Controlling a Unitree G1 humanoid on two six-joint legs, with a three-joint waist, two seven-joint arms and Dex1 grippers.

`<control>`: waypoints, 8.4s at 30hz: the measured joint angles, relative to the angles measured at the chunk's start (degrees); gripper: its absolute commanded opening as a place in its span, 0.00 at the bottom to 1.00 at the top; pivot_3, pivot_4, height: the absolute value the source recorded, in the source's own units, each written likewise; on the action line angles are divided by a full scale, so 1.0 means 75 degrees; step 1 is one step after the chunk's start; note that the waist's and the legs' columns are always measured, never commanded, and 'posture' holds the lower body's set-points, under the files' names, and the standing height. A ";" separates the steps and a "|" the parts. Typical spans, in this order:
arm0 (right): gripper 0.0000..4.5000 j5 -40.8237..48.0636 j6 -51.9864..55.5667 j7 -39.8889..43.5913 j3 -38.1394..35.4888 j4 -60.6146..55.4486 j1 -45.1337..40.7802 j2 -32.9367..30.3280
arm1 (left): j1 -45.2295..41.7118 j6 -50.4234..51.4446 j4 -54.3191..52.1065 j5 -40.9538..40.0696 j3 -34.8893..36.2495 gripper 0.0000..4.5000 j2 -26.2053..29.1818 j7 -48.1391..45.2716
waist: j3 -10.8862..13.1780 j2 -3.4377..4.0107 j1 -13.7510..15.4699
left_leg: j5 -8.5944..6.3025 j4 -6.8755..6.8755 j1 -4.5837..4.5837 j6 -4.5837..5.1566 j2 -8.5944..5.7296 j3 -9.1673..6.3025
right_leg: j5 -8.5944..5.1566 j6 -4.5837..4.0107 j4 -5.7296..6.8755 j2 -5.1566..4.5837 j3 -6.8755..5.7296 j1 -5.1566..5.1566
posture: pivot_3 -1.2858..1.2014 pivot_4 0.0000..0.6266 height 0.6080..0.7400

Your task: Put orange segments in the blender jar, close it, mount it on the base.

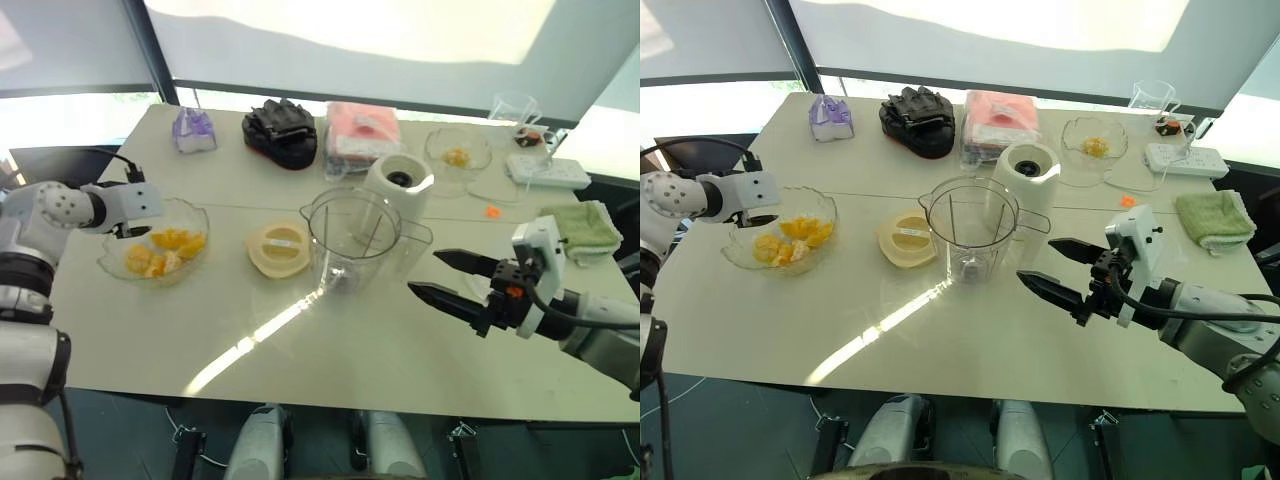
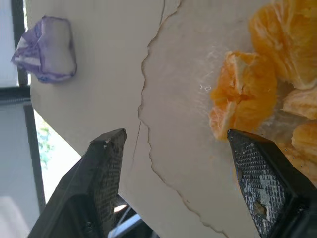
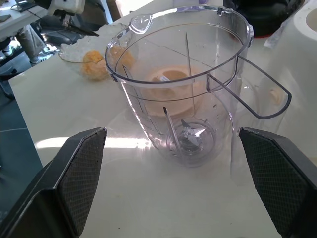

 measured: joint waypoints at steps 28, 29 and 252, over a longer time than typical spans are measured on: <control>1.00 -0.0044 0.0172 -0.0275 0.0005 -0.0113 0.0029 0.0021 | -0.1380 0.0688 0.2266 0.0698 -0.0761 0.99 -0.1576 -0.0274 | 0.0001 -0.0004 0.0005 | 0.0000 0.0001 -0.0002 0.0000 0.0005 -0.0015 | 0.0002 0.0004 0.0004 0.0005 0.0001 -0.0001 | 0.52 0.24 1.00; 1.00 -0.0045 0.0172 -0.0275 0.0005 -0.0115 0.0031 0.0021 | -0.1395 0.0742 0.2266 0.0703 -0.0761 0.99 -0.1575 -0.0262 | 0.0001 -0.0004 0.0004 | 0.0000 0.0001 -0.0001 0.0000 0.0005 -0.0014 | 0.0002 0.0004 0.0004 0.0004 0.0001 -0.0001 | 0.52 0.24 1.00; 1.00 0.1212 -0.0108 -0.1982 -0.0180 -0.2314 0.0835 -0.1182 | -0.0225 0.3334 0.2493 -0.1678 0.2071 0.56 -0.2619 0.0678 | -0.0043 -0.0014 0.0212 | -0.0005 0.0006 0.0008 0.0012 0.0006 -0.0017 | 0.0003 0.0002 -0.0008 -0.0013 -0.0002 0.0019 | 0.52 0.24 1.00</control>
